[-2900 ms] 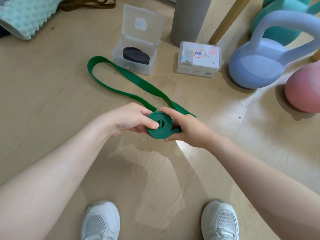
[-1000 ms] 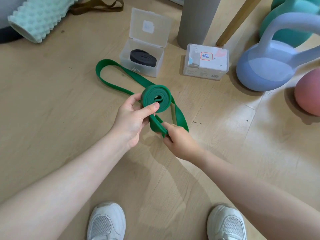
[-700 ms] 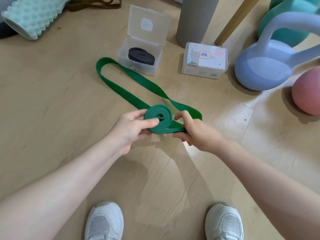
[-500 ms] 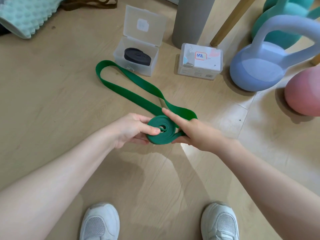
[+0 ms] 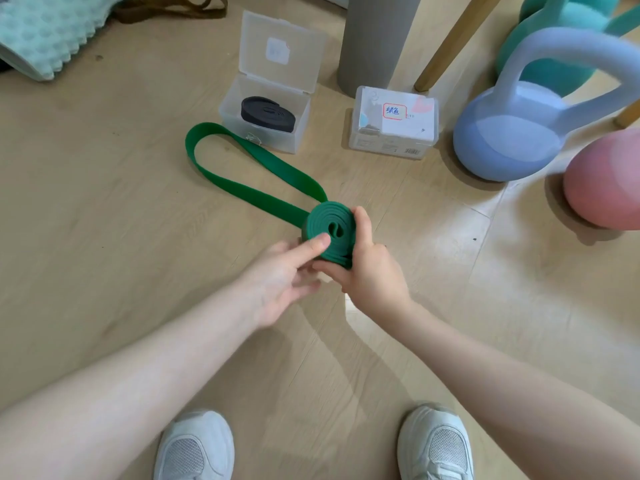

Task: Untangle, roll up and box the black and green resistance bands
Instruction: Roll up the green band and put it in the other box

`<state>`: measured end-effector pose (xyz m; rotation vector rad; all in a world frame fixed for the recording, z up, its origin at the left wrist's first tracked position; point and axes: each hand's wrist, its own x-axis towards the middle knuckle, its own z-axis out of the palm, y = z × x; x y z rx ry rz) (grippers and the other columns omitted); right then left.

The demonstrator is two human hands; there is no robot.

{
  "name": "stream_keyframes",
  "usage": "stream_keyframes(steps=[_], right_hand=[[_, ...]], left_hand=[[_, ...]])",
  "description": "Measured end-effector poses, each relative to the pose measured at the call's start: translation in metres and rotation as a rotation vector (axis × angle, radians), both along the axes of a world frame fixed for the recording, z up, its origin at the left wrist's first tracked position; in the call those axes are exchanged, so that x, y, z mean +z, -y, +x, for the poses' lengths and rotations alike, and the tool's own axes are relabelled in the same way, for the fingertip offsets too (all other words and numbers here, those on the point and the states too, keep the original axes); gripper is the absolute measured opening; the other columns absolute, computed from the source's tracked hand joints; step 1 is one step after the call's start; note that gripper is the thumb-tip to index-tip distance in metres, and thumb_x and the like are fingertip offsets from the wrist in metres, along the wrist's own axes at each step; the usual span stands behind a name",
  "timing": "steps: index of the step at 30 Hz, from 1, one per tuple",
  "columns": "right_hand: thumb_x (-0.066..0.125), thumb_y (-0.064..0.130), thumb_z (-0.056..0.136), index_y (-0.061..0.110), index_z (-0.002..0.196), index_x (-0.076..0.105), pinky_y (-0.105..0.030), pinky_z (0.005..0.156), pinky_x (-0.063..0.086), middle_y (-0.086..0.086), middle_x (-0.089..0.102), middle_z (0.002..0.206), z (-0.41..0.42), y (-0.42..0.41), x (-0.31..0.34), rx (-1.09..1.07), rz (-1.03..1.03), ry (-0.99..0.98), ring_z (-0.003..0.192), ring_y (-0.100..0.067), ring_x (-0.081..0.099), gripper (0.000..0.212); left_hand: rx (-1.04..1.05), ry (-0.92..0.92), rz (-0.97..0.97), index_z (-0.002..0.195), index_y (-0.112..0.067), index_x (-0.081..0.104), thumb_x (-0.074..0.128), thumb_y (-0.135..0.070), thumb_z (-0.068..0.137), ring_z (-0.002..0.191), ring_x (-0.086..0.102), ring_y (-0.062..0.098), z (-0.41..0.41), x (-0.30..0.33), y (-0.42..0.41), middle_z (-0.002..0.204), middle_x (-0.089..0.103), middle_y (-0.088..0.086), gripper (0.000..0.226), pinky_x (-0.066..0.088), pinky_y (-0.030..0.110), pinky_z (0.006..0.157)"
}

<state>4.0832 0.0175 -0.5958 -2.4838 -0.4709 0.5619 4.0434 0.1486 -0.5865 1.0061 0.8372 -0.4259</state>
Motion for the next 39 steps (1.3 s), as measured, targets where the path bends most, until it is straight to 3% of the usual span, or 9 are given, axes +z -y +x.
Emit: stream_keyframes(steps=[6,11,15,17,20,26,29,35,39], right_hand=[[0.055,0.041,0.088,0.015,0.147,0.0,-0.035,0.064,0.043,-0.012,0.065,0.102,-0.014,-0.015,-0.009,-0.043,0.027,-0.005,0.091,-0.032,0.062,0.086],[0.074,0.036,0.075,0.015,0.148,0.005,-0.036,0.088,0.048,-0.008,0.069,0.107,0.009,-0.003,-0.018,0.046,0.156,-0.064,0.102,-0.026,0.062,0.102],[0.076,0.031,0.075,0.01,0.111,0.06,-0.041,0.085,0.046,-0.005,0.067,0.097,0.026,0.019,-0.05,0.35,0.104,-0.125,0.095,-0.025,0.061,0.045],[0.076,0.034,0.073,0.009,0.097,0.061,-0.039,0.084,0.045,-0.003,0.063,0.09,0.025,0.016,-0.065,0.429,0.137,-0.125,0.09,-0.023,0.057,0.039],[0.073,0.034,0.077,0.012,0.106,0.057,-0.033,0.085,0.046,-0.004,0.067,0.097,0.025,0.007,-0.071,0.387,0.126,-0.161,0.093,-0.02,0.06,0.039],[0.054,0.03,0.091,0.007,0.102,0.054,-0.034,0.054,0.038,-0.012,0.061,0.081,0.063,0.034,-0.026,0.3,-0.185,0.267,0.074,-0.033,0.058,0.025],[0.068,0.014,0.075,0.005,0.079,0.055,-0.024,0.037,0.029,-0.012,0.052,0.056,0.087,0.056,0.019,0.201,-0.243,0.523,0.042,-0.033,0.052,0.017],[0.077,0.002,0.057,0.007,0.063,0.046,-0.01,0.051,0.001,-0.007,0.044,0.046,0.11,0.104,0.117,-0.065,-0.435,0.807,0.03,-0.025,0.039,0.032],[0.079,0.006,0.06,0.006,0.067,0.05,-0.018,0.041,0.016,-0.006,0.048,0.049,0.108,0.125,0.13,-0.1,-0.403,0.816,0.036,-0.027,0.044,0.03]], left_hand=[[0.226,0.063,0.086,0.119,-0.008,0.053,0.064,-0.011,0.084,0.09,0.065,0.015,-0.008,-0.009,0.02,0.103,0.068,0.005,0.037,0.05,0.032,0.092],[0.239,0.131,0.147,0.109,-0.013,0.057,0.065,-0.007,0.082,0.085,0.07,0.018,0.005,-0.002,-0.014,0.102,0.07,0.008,0.028,0.057,0.031,0.076],[0.205,0.136,0.164,0.111,-0.012,0.056,0.064,-0.006,0.082,0.09,0.07,0.02,0.005,0.0,-0.03,0.104,0.07,0.009,0.03,0.053,0.039,0.087],[0.195,0.159,0.147,0.107,-0.013,0.057,0.062,-0.005,0.083,0.084,0.071,0.019,0.004,0.001,-0.032,0.099,0.071,0.009,0.026,0.055,0.035,0.081],[0.224,0.192,0.126,0.107,-0.012,0.057,0.06,-0.005,0.084,0.083,0.071,0.02,0.007,0.002,-0.044,0.094,0.072,0.007,0.024,0.057,0.033,0.076],[0.094,0.157,0.155,0.111,-0.01,0.056,0.063,-0.004,0.082,0.095,0.067,0.022,0.021,0.018,-0.039,0.105,0.069,0.01,0.03,0.053,0.036,0.085],[-0.012,0.184,0.145,0.101,-0.013,0.058,0.062,-0.002,0.083,0.088,0.066,0.02,0.048,0.044,-0.016,0.101,0.068,0.007,0.022,0.053,0.033,0.08],[-0.148,0.343,0.089,0.095,-0.017,0.059,0.061,-0.003,0.084,0.073,0.067,0.015,0.104,0.112,0.026,0.089,0.069,0.004,0.018,0.053,0.03,0.074],[-0.189,0.367,0.085,0.097,-0.015,0.059,0.063,-0.004,0.083,0.076,0.066,0.019,0.116,0.131,0.04,0.089,0.068,0.005,0.018,0.053,0.033,0.081]])
